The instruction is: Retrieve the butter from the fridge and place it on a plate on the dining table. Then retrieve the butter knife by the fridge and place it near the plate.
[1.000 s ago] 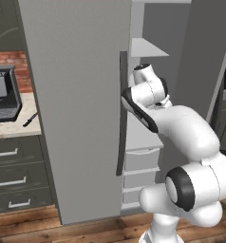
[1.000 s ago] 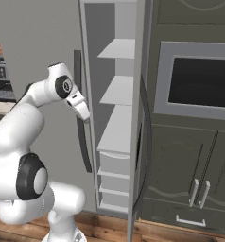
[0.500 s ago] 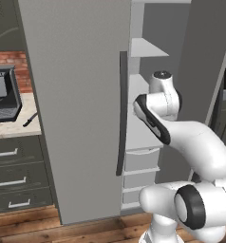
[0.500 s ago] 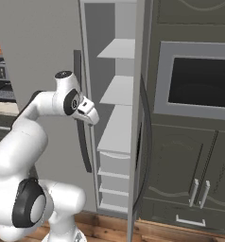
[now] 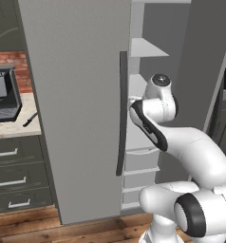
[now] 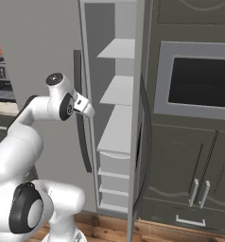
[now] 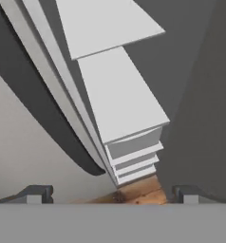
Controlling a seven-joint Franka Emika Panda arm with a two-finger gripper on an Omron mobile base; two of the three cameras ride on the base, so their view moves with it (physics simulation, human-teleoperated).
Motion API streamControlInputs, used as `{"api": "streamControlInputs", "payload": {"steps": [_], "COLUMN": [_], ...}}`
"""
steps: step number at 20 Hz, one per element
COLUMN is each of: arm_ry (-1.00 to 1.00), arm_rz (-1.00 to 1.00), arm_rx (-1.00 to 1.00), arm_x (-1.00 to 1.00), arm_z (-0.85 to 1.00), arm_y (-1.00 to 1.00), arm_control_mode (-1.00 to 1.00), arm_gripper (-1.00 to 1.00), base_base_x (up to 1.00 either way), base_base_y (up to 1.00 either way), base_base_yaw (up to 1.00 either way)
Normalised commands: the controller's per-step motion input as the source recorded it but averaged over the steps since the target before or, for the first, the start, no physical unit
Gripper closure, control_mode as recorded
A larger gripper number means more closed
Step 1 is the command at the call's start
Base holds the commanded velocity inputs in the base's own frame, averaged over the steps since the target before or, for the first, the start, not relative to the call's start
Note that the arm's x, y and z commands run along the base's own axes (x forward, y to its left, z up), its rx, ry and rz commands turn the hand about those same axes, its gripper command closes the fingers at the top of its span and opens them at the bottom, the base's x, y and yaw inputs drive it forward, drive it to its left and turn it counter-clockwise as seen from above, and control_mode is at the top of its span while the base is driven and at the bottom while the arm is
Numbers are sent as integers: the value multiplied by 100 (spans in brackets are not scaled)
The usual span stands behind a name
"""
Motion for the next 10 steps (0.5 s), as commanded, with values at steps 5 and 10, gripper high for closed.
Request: {"api": "streamControlInputs", "payload": {"steps": [5, 10], "arm_ry": [-14, -5], "arm_rz": [0, 7], "arm_rx": [0, -4], "arm_x": [40, 24], "arm_z": [54, 25], "arm_y": [13, 15], "arm_control_mode": [-100, -100], "arm_gripper": [-100, -100], "base_base_x": [0, 0], "base_base_y": [0, 0], "base_base_yaw": [0, 0]}}
